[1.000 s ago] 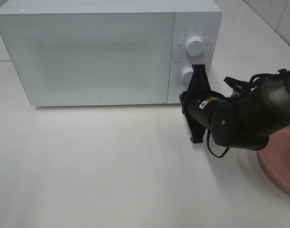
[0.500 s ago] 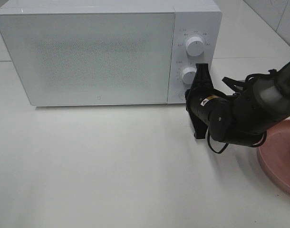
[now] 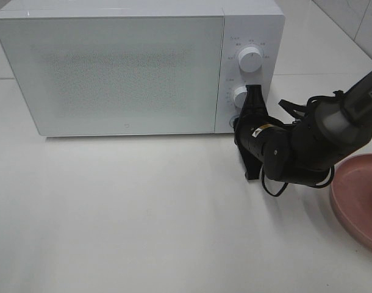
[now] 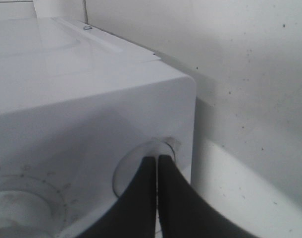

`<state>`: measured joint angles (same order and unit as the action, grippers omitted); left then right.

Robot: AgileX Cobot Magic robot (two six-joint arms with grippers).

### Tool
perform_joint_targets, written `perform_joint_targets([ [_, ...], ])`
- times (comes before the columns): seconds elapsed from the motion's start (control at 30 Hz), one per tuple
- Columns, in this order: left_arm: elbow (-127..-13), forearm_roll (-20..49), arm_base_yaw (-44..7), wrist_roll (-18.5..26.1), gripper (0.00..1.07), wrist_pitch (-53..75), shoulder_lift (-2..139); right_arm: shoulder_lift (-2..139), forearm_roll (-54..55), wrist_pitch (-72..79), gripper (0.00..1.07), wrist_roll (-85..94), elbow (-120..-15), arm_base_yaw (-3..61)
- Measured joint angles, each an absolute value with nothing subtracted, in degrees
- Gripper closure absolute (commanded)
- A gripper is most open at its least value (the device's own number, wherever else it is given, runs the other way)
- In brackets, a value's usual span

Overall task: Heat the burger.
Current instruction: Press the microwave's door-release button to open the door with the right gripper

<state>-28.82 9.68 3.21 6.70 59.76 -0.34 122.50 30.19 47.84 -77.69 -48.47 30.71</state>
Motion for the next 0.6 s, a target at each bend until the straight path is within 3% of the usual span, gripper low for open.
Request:
perform_joint_targets([
  [0.6, -28.8, 9.7, 3.2, 6.7, 0.09, 59.8, -0.3, 122.6, 29.0, 52.1, 1.07, -77.8, -48.1, 30.7],
])
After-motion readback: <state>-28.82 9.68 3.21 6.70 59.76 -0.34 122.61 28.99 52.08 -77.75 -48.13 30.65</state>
